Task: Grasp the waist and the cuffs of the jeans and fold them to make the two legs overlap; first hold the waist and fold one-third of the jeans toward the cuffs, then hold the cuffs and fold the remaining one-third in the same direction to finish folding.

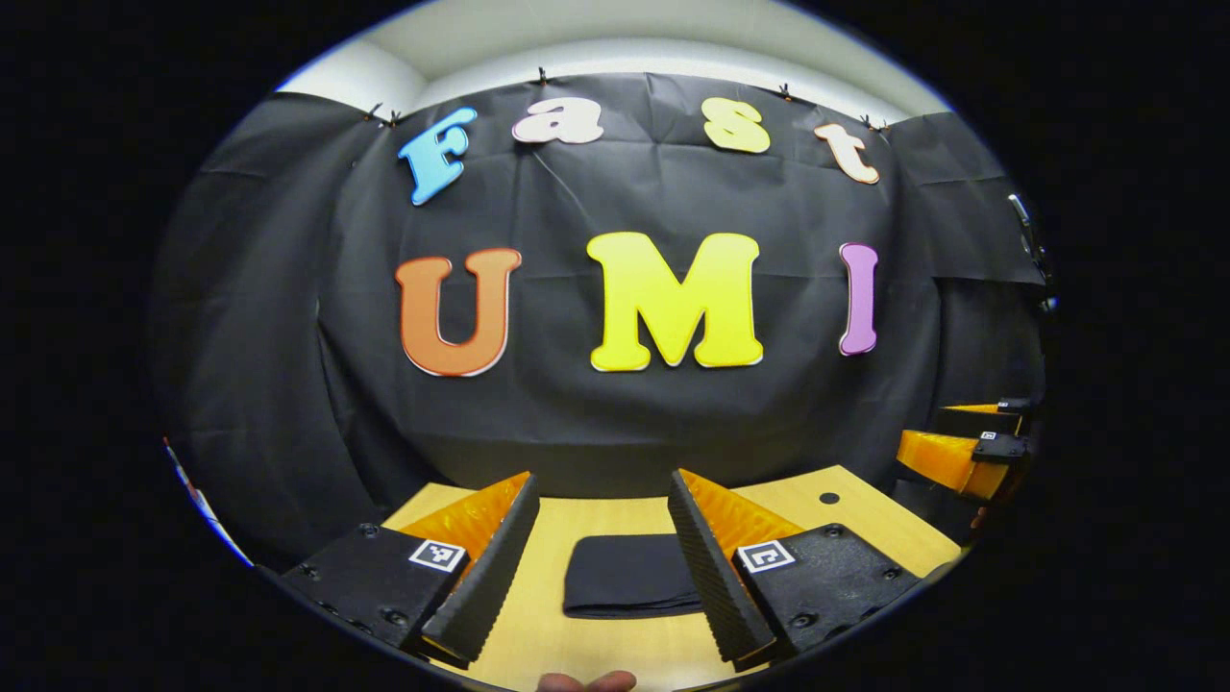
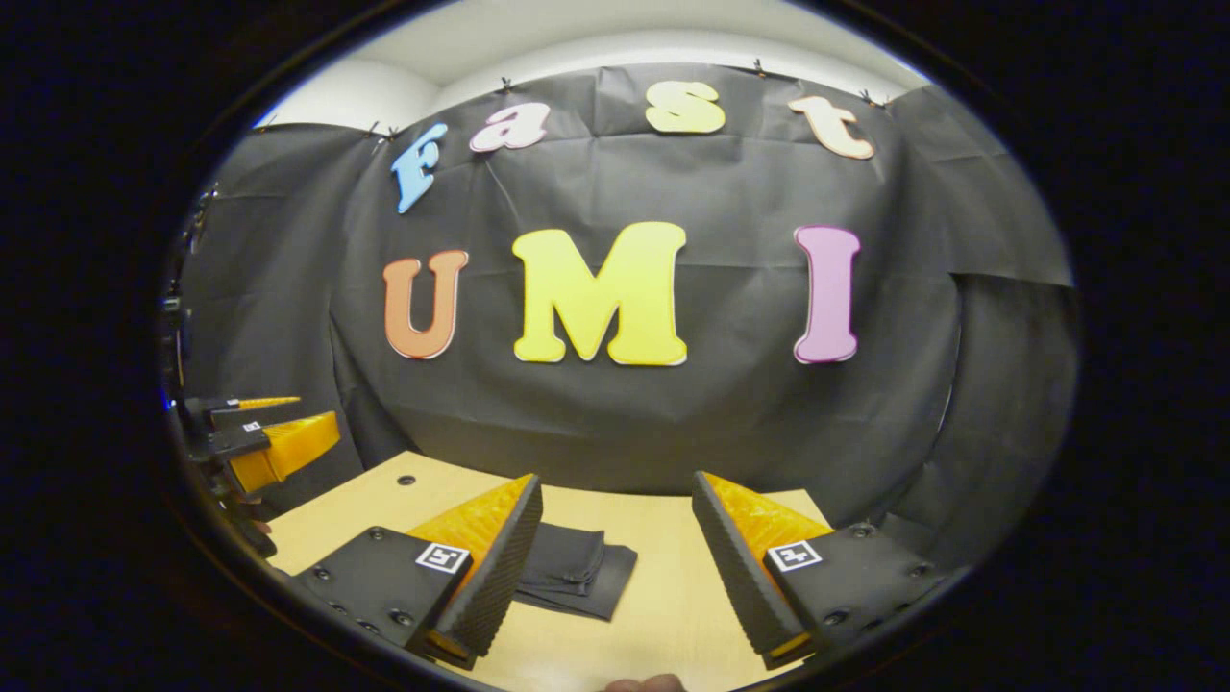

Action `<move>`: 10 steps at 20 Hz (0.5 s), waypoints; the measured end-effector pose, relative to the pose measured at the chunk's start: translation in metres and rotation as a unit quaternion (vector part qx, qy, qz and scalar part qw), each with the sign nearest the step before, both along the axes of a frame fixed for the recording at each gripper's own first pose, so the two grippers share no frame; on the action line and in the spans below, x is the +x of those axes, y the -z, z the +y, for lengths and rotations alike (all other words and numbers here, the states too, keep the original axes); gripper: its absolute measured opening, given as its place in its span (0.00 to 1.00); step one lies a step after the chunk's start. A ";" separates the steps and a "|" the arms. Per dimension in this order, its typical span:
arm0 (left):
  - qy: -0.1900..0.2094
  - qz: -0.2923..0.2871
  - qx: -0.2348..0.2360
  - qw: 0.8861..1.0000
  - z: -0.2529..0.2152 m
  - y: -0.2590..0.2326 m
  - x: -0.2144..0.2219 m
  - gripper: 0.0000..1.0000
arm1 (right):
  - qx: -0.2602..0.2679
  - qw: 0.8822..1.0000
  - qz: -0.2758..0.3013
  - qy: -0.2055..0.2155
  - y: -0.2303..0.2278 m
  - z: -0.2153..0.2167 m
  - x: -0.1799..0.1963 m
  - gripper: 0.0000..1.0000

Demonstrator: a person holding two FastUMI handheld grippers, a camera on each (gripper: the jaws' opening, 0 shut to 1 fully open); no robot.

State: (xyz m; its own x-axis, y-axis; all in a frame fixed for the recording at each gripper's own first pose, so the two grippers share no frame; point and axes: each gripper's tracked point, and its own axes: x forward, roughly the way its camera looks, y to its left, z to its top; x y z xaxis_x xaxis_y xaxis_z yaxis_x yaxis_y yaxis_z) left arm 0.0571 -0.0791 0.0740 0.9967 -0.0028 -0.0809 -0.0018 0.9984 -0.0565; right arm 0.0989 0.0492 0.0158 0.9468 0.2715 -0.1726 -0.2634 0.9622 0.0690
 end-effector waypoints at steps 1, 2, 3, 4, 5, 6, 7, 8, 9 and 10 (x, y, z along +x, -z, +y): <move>-0.009 -0.003 -0.002 1.000 0.008 -0.004 -0.003 0.87 | -0.004 1.000 -0.005 0.003 -0.004 0.004 -0.002 0.94; -0.018 -0.005 -0.006 1.000 0.014 -0.007 -0.009 0.88 | -0.008 1.000 -0.010 0.008 -0.007 0.005 -0.006 0.94; -0.026 -0.008 -0.010 1.000 0.021 -0.008 -0.013 0.88 | -0.009 1.000 -0.010 0.008 -0.008 0.010 -0.010 0.94; -0.030 -0.009 -0.016 0.999 0.024 -0.009 -0.015 0.88 | -0.008 1.000 -0.010 0.009 -0.009 0.014 -0.015 0.94; -0.029 -0.008 -0.023 0.999 0.025 -0.009 -0.019 0.88 | -0.006 1.000 -0.012 0.009 -0.011 0.017 -0.019 0.94; -0.026 -0.009 -0.031 0.999 0.024 -0.010 -0.021 0.88 | -0.006 1.000 -0.015 0.014 -0.013 0.018 -0.021 0.94; -0.024 -0.006 -0.034 0.999 0.024 -0.009 -0.024 0.88 | -0.005 1.000 -0.017 0.023 -0.015 0.017 -0.025 0.94; -0.023 -0.006 -0.035 0.999 0.025 -0.008 -0.026 0.88 | -0.003 0.999 -0.018 0.028 -0.016 0.019 -0.027 0.94; -0.021 -0.005 -0.036 0.999 0.025 -0.007 -0.026 0.88 | -0.001 0.999 -0.019 0.032 -0.017 0.021 -0.029 0.94; -0.019 -0.006 -0.036 0.999 0.026 -0.008 -0.027 0.88 | 0.000 0.999 -0.019 0.034 -0.017 0.022 -0.030 0.94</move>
State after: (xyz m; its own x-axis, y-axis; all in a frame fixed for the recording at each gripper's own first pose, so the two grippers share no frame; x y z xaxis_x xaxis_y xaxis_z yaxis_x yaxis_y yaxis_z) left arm 0.0297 -0.0536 0.0821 0.9972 0.0301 -0.0692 -0.0387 0.9910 -0.1278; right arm 0.0690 0.0710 0.0327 0.9687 0.2071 -0.1366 -0.2005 0.9778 0.0603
